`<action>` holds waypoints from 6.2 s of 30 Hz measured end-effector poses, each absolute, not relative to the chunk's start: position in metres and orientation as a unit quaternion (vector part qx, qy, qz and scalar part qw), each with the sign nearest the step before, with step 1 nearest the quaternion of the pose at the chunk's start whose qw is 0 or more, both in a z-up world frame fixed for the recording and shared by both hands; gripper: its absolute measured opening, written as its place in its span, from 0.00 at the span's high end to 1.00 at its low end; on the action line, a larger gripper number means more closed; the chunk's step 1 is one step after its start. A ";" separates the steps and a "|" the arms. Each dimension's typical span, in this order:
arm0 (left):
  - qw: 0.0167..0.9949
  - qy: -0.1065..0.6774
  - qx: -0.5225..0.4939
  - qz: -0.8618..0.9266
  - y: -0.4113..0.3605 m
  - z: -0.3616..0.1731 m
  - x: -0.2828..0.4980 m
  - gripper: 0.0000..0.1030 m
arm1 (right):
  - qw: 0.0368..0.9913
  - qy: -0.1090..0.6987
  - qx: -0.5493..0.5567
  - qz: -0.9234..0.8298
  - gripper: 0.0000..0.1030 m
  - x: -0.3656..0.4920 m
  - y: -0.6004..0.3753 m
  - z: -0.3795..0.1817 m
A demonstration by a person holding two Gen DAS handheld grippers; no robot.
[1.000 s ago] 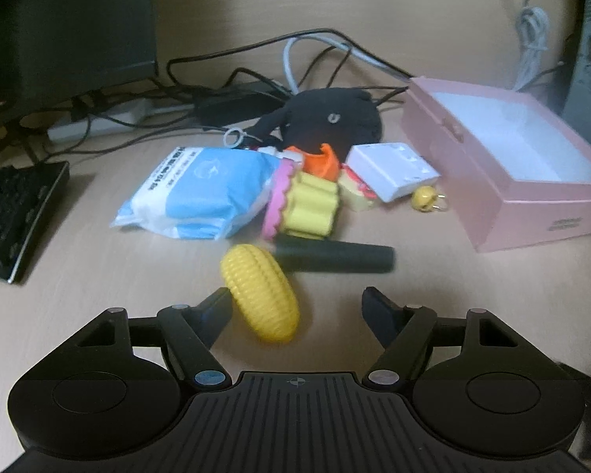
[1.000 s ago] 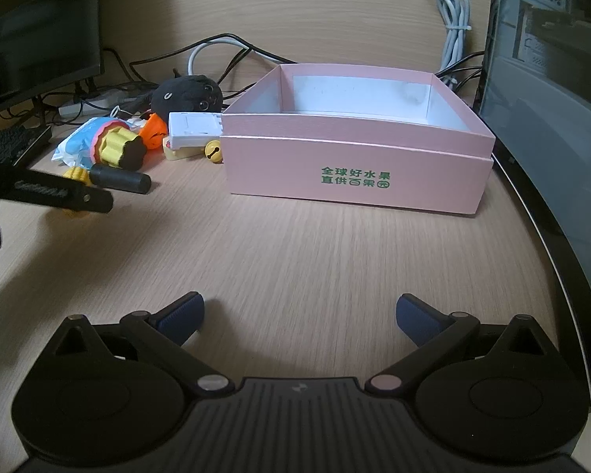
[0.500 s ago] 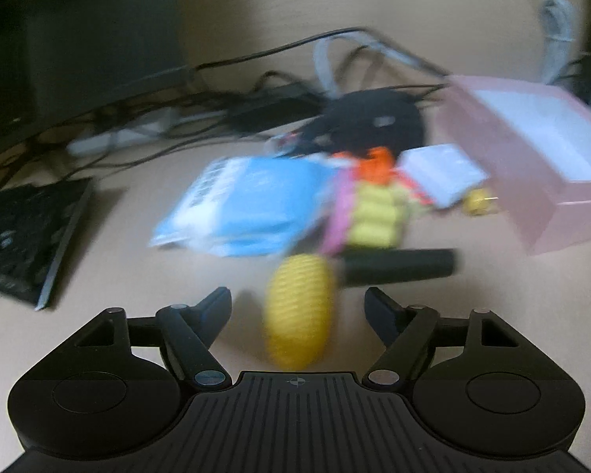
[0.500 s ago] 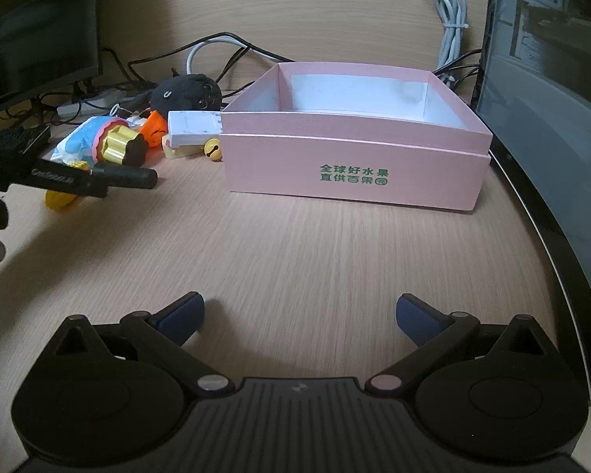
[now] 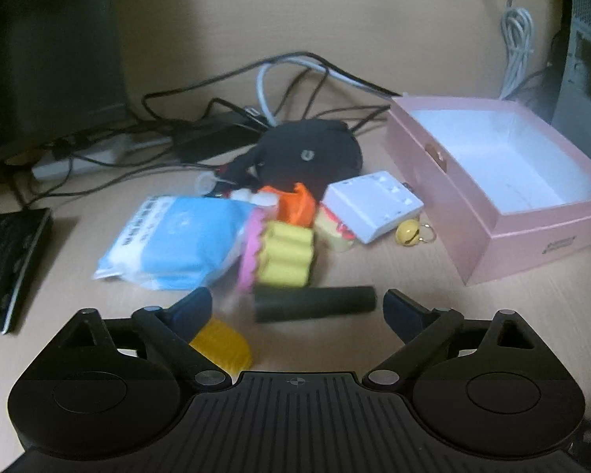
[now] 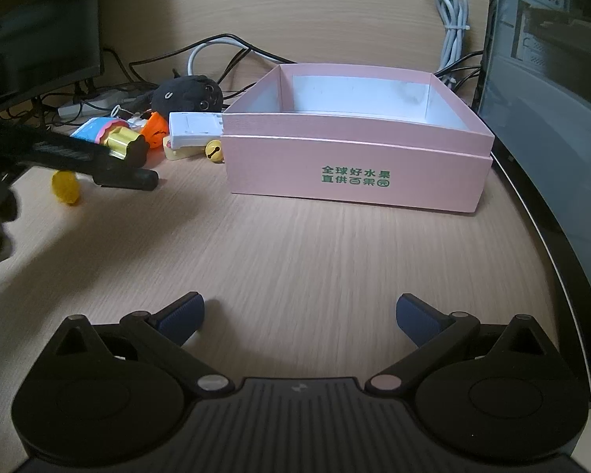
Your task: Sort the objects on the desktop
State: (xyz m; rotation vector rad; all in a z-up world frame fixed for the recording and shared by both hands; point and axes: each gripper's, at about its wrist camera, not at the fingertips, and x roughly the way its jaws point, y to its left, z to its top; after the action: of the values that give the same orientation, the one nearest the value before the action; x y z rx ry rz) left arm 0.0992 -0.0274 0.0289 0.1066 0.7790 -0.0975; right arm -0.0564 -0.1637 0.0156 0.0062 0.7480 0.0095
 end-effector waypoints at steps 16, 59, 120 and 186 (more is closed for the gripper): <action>0.909 0.407 0.061 -0.068 -0.037 0.016 0.076 0.23 | 0.927 0.374 0.031 0.005 0.00 -0.064 -0.176 0.023; 0.916 0.396 -0.067 0.004 0.053 0.044 -0.011 0.04 | 0.933 0.350 -0.007 0.085 0.00 -0.074 -0.067 0.027; 0.894 0.426 0.101 -0.092 -0.025 0.025 0.033 0.34 | 0.939 0.342 0.003 0.014 0.22 -0.067 -0.149 0.018; 0.899 0.399 0.099 -0.151 -0.005 0.041 0.010 0.13 | 0.935 0.355 0.004 0.009 0.06 -0.063 -0.151 0.016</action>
State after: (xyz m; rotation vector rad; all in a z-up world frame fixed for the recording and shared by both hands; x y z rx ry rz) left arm 0.0096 -0.0050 0.0412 0.2041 0.8251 -0.3132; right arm -0.0630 -0.1515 0.0159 0.0088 0.7262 0.0175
